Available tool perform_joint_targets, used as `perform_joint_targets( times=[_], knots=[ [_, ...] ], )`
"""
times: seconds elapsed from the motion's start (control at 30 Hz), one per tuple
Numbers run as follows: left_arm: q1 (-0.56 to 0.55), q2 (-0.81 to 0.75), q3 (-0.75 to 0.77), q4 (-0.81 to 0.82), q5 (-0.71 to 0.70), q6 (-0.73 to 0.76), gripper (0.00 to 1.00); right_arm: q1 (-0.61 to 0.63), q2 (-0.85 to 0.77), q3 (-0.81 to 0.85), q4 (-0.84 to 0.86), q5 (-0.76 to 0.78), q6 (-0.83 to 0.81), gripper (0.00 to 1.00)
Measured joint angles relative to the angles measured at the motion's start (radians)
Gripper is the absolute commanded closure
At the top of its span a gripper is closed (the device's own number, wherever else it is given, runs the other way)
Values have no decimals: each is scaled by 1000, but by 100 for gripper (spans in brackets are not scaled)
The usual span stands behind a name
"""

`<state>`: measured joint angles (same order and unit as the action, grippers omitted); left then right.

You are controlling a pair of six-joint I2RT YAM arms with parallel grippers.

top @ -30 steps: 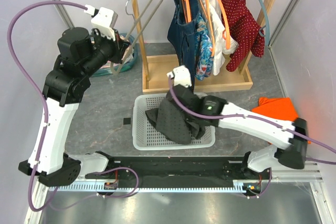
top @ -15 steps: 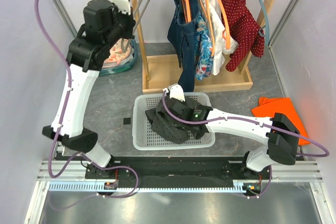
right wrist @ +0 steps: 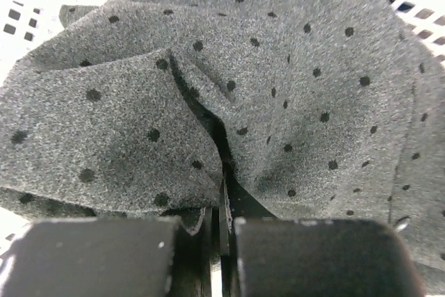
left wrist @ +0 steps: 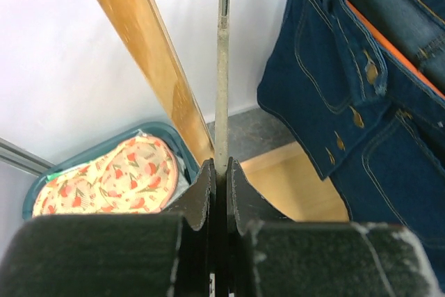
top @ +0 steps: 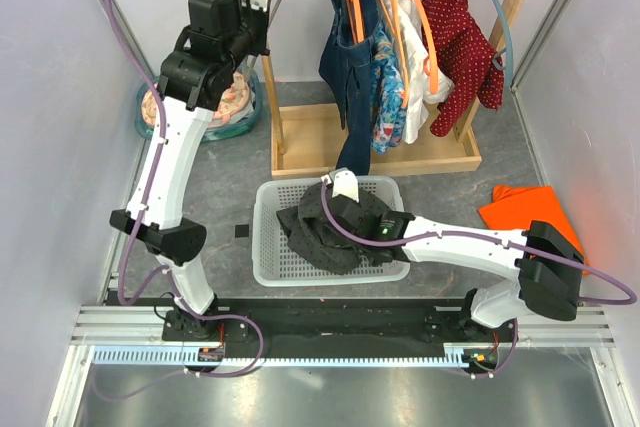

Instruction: Remove the skirt from the hanger

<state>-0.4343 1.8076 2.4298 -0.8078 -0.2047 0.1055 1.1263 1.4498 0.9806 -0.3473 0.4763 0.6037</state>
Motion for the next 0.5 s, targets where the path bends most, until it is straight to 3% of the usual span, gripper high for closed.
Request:
perform_joint_targets(
  times=[0.5],
  knots=[
    [0, 81, 38, 58, -56, 66, 98, -1, -51, -62, 48, -37, 32, 100]
  ],
)
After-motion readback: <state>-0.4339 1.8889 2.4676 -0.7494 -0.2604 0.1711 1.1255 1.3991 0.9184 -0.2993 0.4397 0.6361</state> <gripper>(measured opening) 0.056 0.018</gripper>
